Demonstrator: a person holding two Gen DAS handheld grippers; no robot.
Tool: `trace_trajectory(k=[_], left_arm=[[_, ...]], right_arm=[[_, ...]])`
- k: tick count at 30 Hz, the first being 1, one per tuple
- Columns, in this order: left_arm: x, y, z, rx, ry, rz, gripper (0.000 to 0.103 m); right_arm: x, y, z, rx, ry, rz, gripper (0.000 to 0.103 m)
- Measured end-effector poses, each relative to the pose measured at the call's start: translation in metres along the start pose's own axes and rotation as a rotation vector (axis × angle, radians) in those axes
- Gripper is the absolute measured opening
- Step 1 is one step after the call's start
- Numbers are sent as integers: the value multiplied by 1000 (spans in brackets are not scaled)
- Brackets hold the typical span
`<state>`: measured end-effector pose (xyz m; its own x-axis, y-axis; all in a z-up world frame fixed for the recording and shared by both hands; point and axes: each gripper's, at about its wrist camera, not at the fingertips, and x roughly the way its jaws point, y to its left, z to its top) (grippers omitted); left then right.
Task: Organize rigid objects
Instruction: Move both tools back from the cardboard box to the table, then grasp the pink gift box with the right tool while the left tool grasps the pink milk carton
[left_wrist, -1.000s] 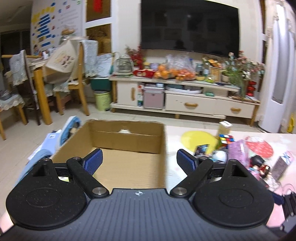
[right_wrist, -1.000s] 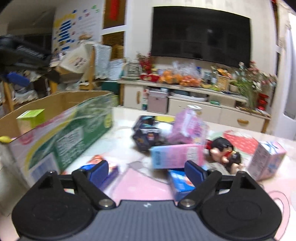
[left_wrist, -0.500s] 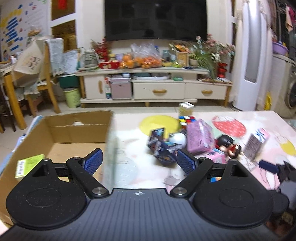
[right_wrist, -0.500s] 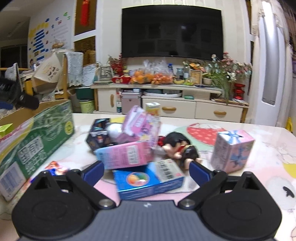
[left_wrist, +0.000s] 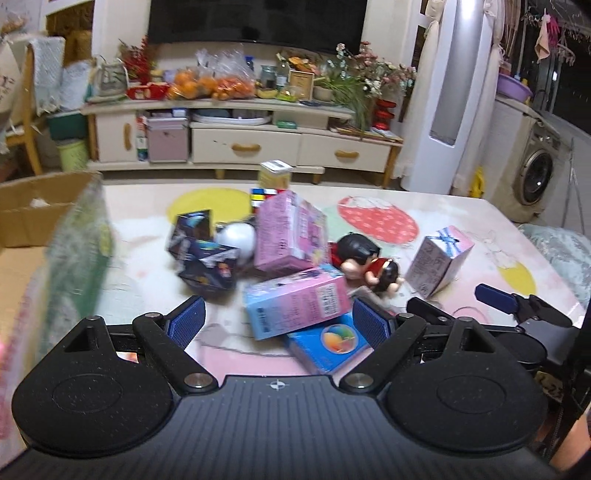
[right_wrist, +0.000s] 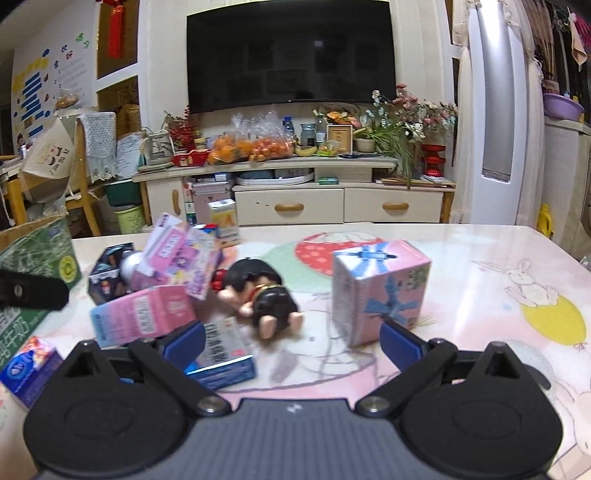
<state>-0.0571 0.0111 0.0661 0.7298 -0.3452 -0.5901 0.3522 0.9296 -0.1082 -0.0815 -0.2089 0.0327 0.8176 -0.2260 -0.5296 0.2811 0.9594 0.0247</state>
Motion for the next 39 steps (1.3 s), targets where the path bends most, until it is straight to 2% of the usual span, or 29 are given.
trace_trajectory(k=[3, 16, 23, 29, 35, 38, 39], left_arm=[[14, -11, -1, -2, -3, -18, 103], [64, -30, 5, 20, 14, -5, 103], [87, -33, 10, 22, 19, 25, 103], [109, -29, 12, 4, 48, 78, 103], [117, -26, 10, 0, 42, 88, 103], [117, -26, 9, 2, 40, 94, 103], [116, -26, 9, 2, 39, 96, 103]], right_arm=[[10, -10, 1, -2, 5, -7, 101], [55, -55, 12, 41, 29, 13, 102], [70, -57, 16, 8, 27, 35, 102], [75, -61, 19, 28, 39, 73, 102], [79, -64, 22, 48, 44, 87, 102], [80, -62, 22, 42, 48, 68, 93], [80, -62, 21, 41, 50, 64, 84]])
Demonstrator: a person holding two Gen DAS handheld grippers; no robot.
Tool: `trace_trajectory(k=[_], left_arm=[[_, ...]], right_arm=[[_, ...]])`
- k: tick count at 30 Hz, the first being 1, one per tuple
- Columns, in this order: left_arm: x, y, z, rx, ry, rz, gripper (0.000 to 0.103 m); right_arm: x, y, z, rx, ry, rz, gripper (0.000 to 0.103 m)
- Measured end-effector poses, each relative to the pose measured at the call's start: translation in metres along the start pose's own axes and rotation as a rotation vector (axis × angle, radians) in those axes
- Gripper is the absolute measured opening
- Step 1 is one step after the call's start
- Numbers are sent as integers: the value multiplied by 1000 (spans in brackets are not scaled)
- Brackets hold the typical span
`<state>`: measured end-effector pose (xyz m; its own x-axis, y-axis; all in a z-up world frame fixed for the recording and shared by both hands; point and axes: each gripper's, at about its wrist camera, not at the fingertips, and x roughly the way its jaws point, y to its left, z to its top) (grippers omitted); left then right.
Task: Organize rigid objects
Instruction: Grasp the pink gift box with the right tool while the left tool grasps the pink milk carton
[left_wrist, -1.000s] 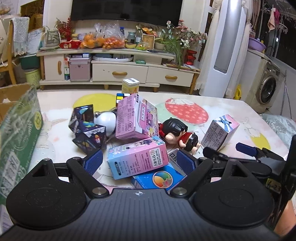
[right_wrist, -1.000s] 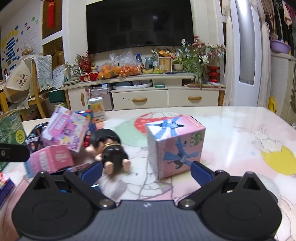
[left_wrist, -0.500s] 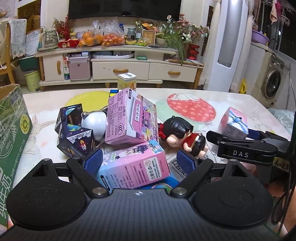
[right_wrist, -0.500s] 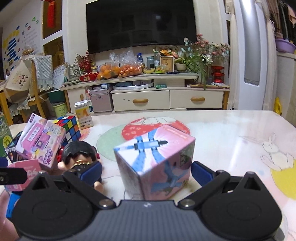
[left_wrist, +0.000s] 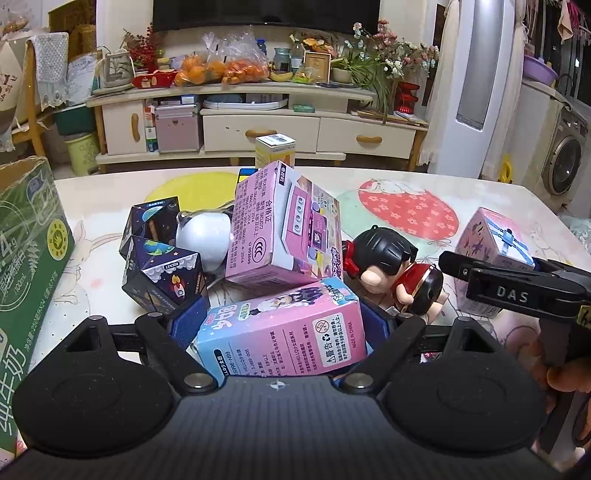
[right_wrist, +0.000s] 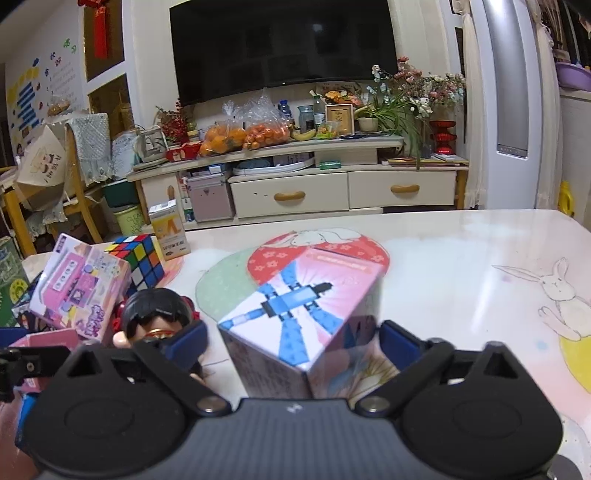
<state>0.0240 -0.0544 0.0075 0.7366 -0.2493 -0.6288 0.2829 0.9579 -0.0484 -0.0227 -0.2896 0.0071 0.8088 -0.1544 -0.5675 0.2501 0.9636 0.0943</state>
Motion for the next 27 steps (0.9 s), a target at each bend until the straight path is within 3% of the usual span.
trace_trajectory(k=[4, 12, 27], left_arm=[[-6, -2, 0, -6, 1, 14, 103], [-18, 1, 2, 9, -26, 62, 103], [-52, 12, 10, 48, -86, 135, 103]], right_arm=[[2, -2, 0, 12, 22, -14, 50], [-4, -2, -4, 1, 11, -54, 48], [-30, 38, -10, -79, -8, -10, 48]])
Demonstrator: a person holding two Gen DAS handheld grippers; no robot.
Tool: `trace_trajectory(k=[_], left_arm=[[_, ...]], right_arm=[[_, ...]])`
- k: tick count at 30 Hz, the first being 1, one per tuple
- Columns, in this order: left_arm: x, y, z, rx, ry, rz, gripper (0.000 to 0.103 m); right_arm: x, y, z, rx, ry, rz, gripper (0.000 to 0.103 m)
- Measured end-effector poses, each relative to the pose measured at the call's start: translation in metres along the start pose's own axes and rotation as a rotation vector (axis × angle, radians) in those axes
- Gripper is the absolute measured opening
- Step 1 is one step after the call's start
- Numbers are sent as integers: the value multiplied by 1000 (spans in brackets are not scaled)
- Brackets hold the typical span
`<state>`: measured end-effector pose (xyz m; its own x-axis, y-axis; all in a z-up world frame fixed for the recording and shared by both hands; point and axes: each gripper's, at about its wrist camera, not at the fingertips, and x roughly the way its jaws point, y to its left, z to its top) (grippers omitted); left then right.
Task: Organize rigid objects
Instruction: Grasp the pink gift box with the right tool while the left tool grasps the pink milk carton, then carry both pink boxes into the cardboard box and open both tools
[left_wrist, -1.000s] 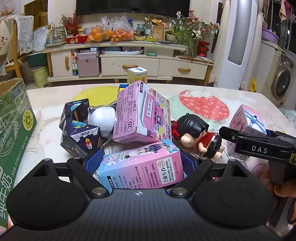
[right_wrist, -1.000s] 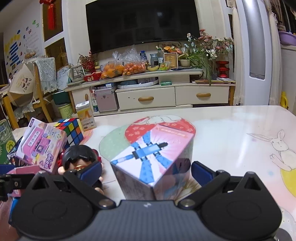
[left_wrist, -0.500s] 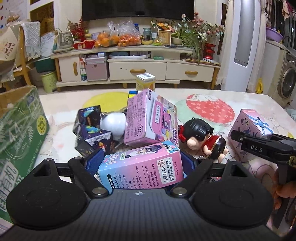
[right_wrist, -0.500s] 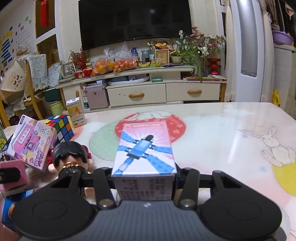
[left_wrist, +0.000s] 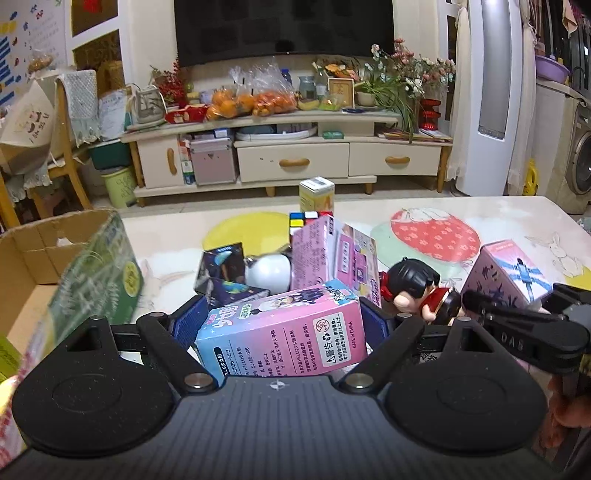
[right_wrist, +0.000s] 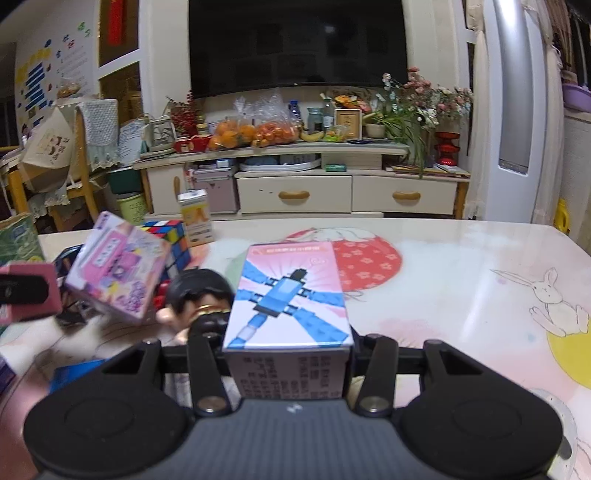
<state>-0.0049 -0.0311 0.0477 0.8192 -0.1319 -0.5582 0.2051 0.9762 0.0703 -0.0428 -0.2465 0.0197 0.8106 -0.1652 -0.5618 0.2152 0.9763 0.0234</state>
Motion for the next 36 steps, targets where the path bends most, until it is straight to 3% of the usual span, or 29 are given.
trace_trajectory(k=[17, 36], left_arm=[[-33, 20, 6, 13, -70, 70, 103], [-69, 50, 4, -53, -118, 124, 103]], right_arm=[[-35, 44, 3, -49, -75, 42, 47], [-65, 128, 10, -139, -103, 195, 47]])
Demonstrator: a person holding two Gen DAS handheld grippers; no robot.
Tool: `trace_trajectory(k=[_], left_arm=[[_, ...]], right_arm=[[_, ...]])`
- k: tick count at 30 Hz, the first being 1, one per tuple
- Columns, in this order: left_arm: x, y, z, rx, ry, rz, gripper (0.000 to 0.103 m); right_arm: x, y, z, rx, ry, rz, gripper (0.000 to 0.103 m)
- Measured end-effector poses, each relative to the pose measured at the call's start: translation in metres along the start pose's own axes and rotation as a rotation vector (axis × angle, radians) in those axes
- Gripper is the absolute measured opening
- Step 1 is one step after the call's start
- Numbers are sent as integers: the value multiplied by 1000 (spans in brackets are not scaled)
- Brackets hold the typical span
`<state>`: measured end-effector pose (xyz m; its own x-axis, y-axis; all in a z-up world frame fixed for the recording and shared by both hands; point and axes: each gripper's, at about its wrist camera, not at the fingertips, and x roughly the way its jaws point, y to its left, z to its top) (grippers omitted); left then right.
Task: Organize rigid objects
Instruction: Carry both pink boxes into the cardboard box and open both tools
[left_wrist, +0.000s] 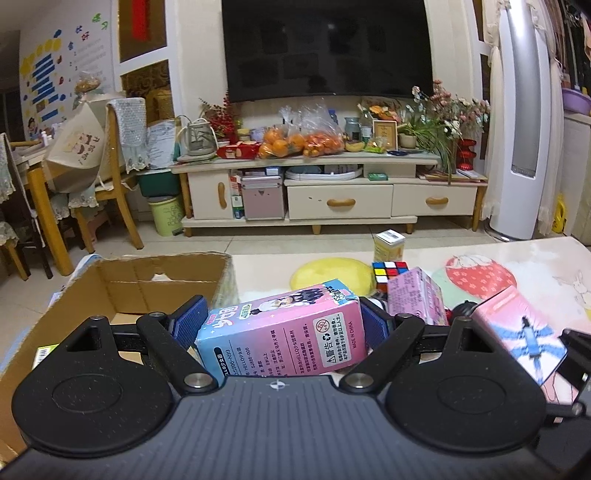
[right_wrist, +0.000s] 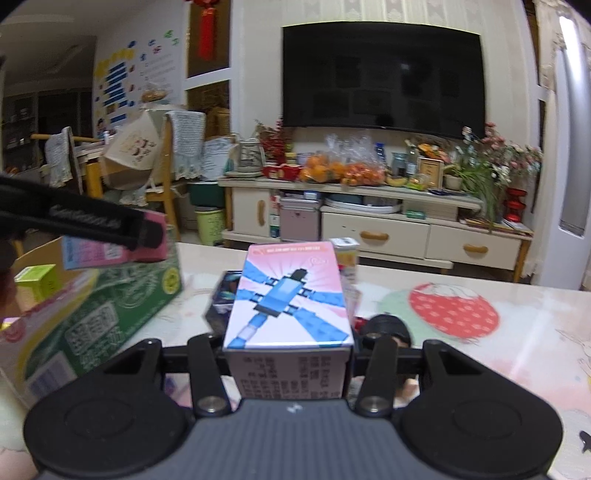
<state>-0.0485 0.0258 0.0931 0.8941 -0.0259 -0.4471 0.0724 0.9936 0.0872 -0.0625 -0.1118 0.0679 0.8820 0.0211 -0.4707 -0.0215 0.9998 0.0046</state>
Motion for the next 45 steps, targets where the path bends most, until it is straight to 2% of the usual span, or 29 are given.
trace_trajectory(k=[11, 25, 35, 45], left_arm=[[-14, 24, 7, -71, -31, 52, 103], [-27, 85, 15, -225, -32, 162, 103], [-30, 120, 9, -302, 0, 225, 103], [-14, 119, 11, -299, 34, 234, 103]], right_arm=[[-5, 48, 17, -34, -23, 112, 47], [0, 112, 40, -75, -53, 263, 47], [21, 154, 44, -108, -27, 342, 47], [35, 181, 37, -131, 26, 404, 48]])
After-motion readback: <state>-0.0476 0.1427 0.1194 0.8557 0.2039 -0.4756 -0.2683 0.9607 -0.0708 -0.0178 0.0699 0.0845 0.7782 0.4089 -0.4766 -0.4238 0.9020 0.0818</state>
